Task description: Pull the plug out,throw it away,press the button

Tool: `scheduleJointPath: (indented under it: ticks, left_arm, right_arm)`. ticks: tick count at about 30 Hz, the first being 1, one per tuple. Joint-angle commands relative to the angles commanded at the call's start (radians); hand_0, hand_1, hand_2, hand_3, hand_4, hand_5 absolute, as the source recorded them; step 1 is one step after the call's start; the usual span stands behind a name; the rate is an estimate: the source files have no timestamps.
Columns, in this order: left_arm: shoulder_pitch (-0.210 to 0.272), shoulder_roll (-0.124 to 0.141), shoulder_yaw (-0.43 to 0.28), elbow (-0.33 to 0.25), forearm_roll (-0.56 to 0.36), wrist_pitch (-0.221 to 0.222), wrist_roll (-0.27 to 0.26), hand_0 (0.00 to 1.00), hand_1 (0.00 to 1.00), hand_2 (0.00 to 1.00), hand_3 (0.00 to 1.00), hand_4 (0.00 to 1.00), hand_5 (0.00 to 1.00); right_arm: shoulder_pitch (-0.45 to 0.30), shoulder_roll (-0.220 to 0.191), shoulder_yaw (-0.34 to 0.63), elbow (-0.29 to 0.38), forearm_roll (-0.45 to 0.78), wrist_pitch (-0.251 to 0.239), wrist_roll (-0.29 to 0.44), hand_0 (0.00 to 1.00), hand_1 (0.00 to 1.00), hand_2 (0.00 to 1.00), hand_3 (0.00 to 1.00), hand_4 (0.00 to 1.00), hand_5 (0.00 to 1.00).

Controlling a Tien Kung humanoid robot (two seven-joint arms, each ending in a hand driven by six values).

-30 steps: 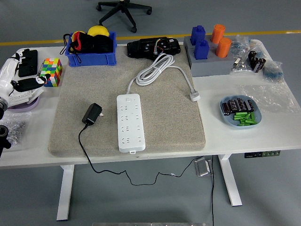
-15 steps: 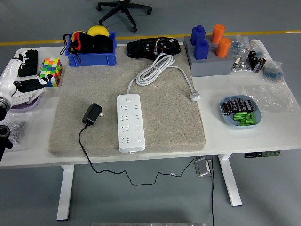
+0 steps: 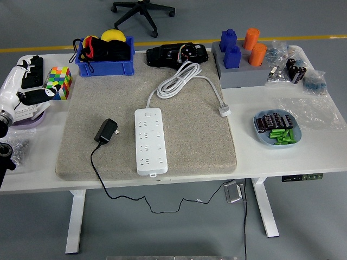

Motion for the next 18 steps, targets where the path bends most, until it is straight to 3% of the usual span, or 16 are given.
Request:
scheduleJointPath:
  ticks: [18]
  left_arm:
    - [-0.006,0.003,0.011,0.003,-0.002,0.000,0.001,0.868,0.839,0.863,0.973,0.776,0.161]
  right_arm:
    - [0.002,-0.007,-0.011,0.000,0.003,0.000,0.000,0.748,0.700,0.710,0.723,0.777,0.632]
